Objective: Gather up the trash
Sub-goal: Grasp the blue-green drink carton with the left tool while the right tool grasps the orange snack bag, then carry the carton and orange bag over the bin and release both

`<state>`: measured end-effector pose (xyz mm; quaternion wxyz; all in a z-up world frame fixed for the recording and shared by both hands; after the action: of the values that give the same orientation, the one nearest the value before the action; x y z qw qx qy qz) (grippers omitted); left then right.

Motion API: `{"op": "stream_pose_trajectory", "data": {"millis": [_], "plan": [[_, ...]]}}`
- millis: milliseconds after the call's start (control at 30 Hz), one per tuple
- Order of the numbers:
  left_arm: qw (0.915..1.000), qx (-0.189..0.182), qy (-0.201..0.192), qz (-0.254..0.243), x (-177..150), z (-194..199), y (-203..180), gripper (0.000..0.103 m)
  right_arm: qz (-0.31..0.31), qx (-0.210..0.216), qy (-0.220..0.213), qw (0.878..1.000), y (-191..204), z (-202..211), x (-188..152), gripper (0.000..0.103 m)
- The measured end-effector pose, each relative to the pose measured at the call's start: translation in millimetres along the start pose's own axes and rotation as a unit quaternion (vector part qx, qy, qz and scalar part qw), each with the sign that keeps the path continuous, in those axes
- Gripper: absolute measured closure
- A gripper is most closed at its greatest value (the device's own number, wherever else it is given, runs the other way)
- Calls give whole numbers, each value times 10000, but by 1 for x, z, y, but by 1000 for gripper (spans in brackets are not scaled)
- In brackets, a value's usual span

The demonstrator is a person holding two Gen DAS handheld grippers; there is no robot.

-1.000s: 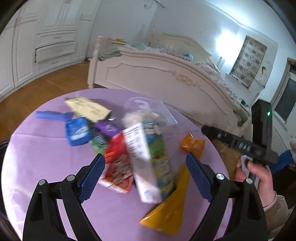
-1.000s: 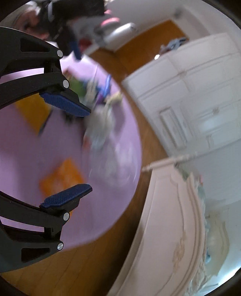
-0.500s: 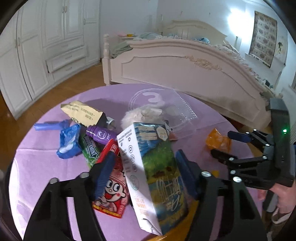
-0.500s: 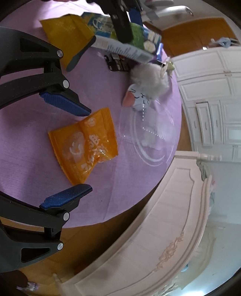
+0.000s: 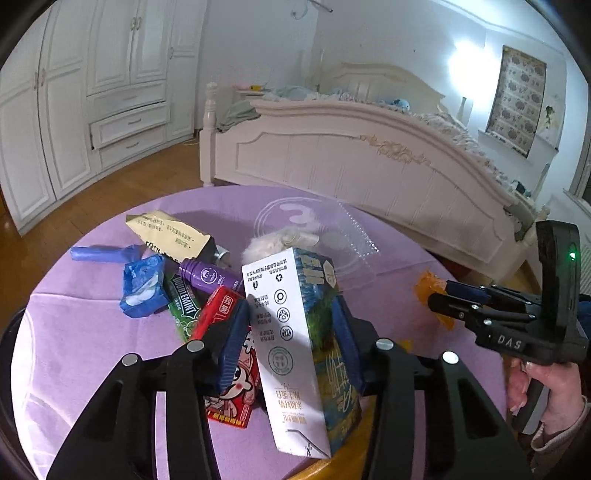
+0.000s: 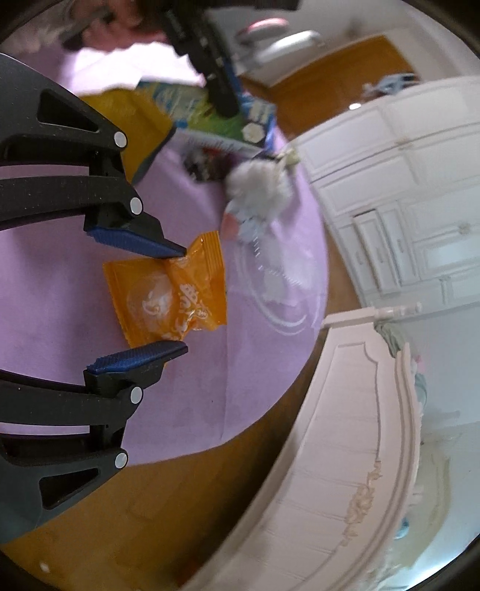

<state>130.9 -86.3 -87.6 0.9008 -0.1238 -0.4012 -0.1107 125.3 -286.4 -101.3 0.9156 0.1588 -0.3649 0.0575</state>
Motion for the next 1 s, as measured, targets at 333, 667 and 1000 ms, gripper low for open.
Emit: {"op": "stream_pose_trajectory", "data": {"millis": [333,667,1000], "plan": [[9975,-110,-495,491,15,48,38,73,-165,608,-295,9976,45,30,22,57],[9907,208,-985,914,17,104,101,74,353,1148,-288,9923,131,25,43,57],[9792,687,-1277,1416,-1,154,174,74,918,1815,-13,9791,239,0,59,57]]}}
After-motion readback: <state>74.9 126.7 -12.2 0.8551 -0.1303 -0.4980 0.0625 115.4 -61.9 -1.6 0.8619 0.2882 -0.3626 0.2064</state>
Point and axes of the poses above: each gripper's, at about its wrist camera, not at the fingertips, and z roughly against the way its jaws point, y to its left, x to its top, the point moved 7 cm from there along -z, roughly the way its jaws point, and after that the axes turned 1 degree about x, right-handed, at the moved point
